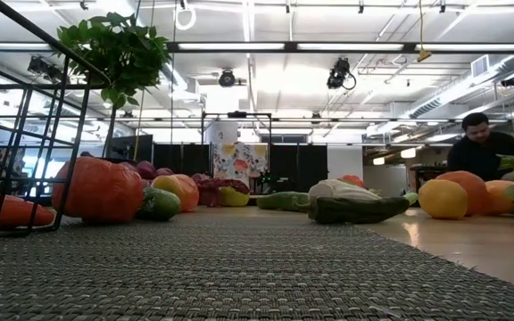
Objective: Build produce basket
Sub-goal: Put the red chili pepper into the wire basket, then put the green chili pepper into the wire basket
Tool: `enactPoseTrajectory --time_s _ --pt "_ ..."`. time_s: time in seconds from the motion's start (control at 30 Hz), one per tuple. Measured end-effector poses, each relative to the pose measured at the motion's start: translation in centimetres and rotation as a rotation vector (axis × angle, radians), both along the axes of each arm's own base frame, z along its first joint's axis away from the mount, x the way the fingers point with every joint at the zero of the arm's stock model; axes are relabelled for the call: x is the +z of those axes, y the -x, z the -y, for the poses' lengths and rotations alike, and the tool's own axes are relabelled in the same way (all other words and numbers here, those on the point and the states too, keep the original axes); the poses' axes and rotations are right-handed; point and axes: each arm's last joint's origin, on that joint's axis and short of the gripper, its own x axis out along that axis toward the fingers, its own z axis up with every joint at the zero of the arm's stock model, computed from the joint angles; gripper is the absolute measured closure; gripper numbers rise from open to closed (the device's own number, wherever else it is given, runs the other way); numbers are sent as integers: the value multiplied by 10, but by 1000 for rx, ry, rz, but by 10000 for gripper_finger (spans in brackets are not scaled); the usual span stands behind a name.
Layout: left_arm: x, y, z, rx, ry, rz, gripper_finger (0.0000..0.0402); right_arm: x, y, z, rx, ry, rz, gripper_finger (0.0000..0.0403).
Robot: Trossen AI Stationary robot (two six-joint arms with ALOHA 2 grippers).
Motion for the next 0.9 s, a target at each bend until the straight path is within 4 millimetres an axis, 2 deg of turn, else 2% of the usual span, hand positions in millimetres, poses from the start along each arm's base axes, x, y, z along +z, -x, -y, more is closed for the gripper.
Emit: enactPoseTrajectory --time_s 0.27,0.37,0.47,0.57,0.7,0.9 --pt "-15 3 18 23 -54 -60 138 2 -11 11 35 43 8 148" --pt "-19 4 23 9 -63 -69 113 3 -15 14 82 64 9 141" --pt "-15 3 20 26 -42 -61 101 1 -18 22 116 78 -31 133" --pt "-3 -2 14 55 1 -21 98 1 -24 31 185 65 -67 127" --pt "23 -11 3 71 42 76 100 4 -35 39 317 36 -48 117" --pt "70 -26 -17 99 -52 370 103 -6 -46 60 380 82 -107 102"
